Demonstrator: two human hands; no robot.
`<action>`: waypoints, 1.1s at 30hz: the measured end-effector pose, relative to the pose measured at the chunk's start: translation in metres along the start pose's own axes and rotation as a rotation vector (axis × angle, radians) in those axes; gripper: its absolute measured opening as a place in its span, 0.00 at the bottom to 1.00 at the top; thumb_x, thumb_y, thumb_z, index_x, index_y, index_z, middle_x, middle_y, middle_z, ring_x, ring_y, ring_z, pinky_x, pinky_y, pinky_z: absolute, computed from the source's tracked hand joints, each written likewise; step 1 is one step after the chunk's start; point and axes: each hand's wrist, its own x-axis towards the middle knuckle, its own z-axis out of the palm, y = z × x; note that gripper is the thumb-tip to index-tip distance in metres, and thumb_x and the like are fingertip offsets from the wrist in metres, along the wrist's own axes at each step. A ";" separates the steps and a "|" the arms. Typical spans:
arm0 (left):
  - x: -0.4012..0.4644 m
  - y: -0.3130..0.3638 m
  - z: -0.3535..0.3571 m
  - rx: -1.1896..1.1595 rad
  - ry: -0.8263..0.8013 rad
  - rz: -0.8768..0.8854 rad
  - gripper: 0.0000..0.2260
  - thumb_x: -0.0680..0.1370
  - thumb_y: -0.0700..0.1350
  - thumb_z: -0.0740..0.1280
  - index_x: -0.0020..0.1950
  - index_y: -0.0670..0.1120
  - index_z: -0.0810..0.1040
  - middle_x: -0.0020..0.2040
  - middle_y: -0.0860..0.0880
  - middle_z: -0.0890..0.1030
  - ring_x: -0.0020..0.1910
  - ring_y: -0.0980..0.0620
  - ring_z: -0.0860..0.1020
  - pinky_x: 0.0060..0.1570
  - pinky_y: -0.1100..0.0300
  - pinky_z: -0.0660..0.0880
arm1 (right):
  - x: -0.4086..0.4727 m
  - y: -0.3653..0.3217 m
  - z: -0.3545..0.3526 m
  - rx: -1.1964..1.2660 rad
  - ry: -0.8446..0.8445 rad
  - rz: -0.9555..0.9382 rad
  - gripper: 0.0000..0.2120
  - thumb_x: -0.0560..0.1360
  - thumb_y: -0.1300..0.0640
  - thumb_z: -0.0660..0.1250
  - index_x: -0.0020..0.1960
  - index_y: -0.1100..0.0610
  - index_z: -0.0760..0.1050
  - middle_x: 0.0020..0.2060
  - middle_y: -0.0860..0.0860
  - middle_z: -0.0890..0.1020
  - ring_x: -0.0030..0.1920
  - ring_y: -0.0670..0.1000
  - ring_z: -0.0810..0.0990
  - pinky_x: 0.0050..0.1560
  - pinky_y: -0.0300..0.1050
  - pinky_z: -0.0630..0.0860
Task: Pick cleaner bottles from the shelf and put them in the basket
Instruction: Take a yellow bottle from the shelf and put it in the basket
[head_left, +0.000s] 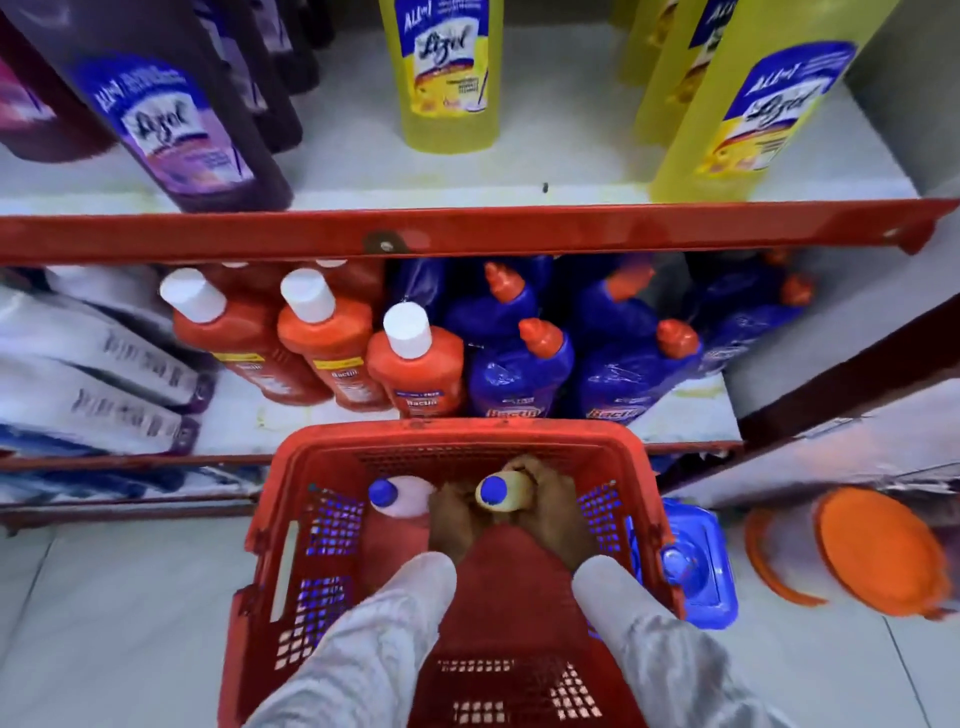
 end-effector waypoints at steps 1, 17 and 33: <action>-0.001 0.001 0.001 -0.009 0.019 0.020 0.11 0.68 0.31 0.74 0.49 0.38 0.83 0.43 0.45 0.83 0.41 0.57 0.78 0.43 0.64 0.72 | 0.000 0.003 0.002 -0.004 0.001 0.005 0.21 0.61 0.68 0.80 0.52 0.61 0.80 0.45 0.51 0.86 0.45 0.49 0.83 0.49 0.32 0.76; -0.068 0.159 -0.124 0.324 0.303 0.596 0.22 0.65 0.32 0.64 0.51 0.53 0.81 0.45 0.55 0.84 0.43 0.54 0.80 0.48 0.61 0.77 | -0.012 -0.141 -0.115 0.118 0.375 -0.301 0.15 0.71 0.67 0.69 0.44 0.47 0.81 0.42 0.39 0.86 0.37 0.40 0.84 0.38 0.31 0.78; -0.011 0.260 -0.108 0.595 0.514 0.831 0.21 0.74 0.48 0.67 0.67 0.50 0.71 0.68 0.46 0.75 0.67 0.46 0.72 0.76 0.49 0.60 | 0.081 -0.232 -0.240 0.289 0.943 -0.262 0.49 0.63 0.52 0.82 0.74 0.60 0.57 0.69 0.59 0.69 0.68 0.61 0.69 0.66 0.56 0.71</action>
